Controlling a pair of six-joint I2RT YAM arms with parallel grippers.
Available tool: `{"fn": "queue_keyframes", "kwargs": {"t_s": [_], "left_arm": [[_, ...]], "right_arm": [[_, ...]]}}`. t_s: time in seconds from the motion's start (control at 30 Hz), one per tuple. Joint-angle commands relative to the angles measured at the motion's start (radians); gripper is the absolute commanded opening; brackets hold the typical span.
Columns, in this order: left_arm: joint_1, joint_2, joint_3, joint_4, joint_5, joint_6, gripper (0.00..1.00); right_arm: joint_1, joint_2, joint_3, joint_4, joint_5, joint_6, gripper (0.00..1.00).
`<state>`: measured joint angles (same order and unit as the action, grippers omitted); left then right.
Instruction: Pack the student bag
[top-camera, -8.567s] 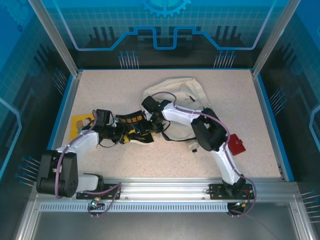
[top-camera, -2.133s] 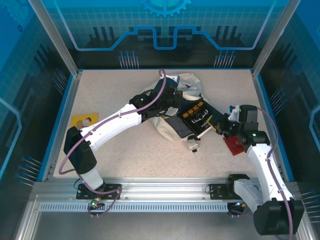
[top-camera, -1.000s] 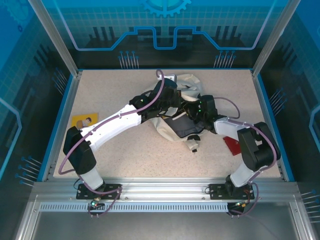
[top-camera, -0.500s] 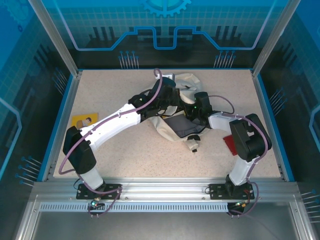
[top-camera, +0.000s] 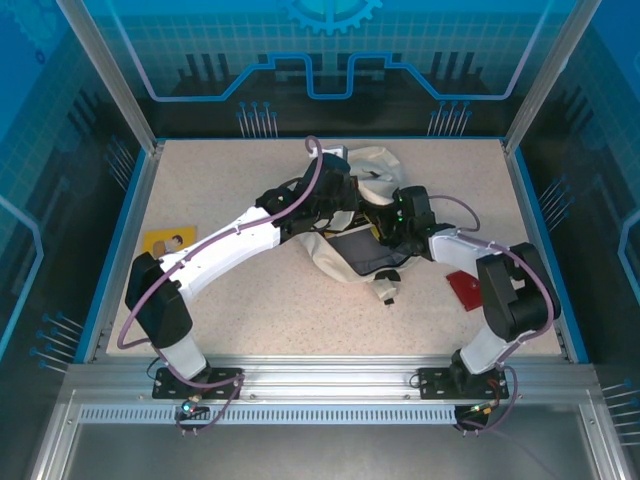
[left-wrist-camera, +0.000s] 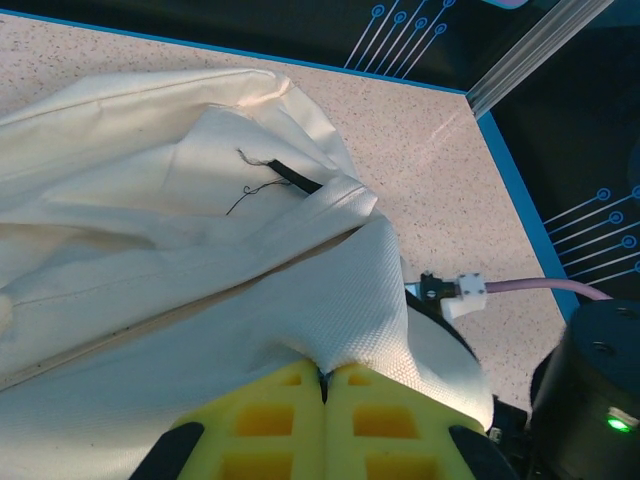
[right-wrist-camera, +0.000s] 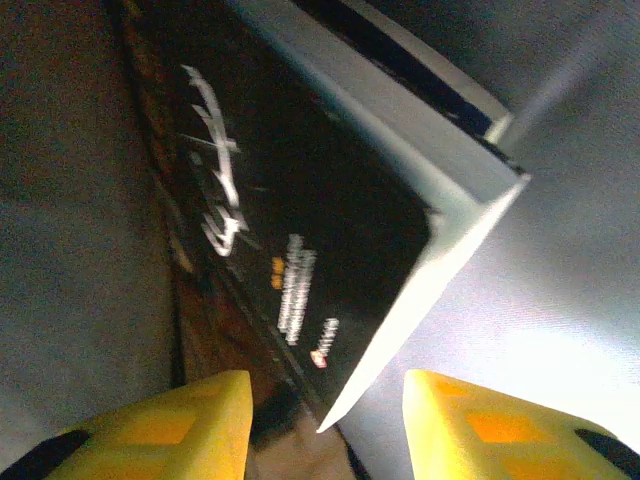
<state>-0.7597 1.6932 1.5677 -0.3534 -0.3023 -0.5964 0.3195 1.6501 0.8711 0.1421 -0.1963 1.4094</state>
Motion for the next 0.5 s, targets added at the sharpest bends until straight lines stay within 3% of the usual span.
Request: {"fn": "queue_keyframes", "kwargs": {"t_s": [0.0,0.23,0.47], "left_arm": [[0.011,-0.015,0.011,0.028,0.003,-0.003,0.00],[0.012,-0.010,0.016,0.024,0.008,-0.005,0.00],[0.013,-0.003,0.022,0.014,0.014,-0.005,0.00]], "right_arm": [[-0.005,0.041,0.003,-0.042,-0.028,-0.017,0.43],[-0.002,0.086,0.051,-0.029,-0.028,-0.035,0.27],[-0.003,0.137,0.083,0.048,-0.065,-0.051,0.17]]}}
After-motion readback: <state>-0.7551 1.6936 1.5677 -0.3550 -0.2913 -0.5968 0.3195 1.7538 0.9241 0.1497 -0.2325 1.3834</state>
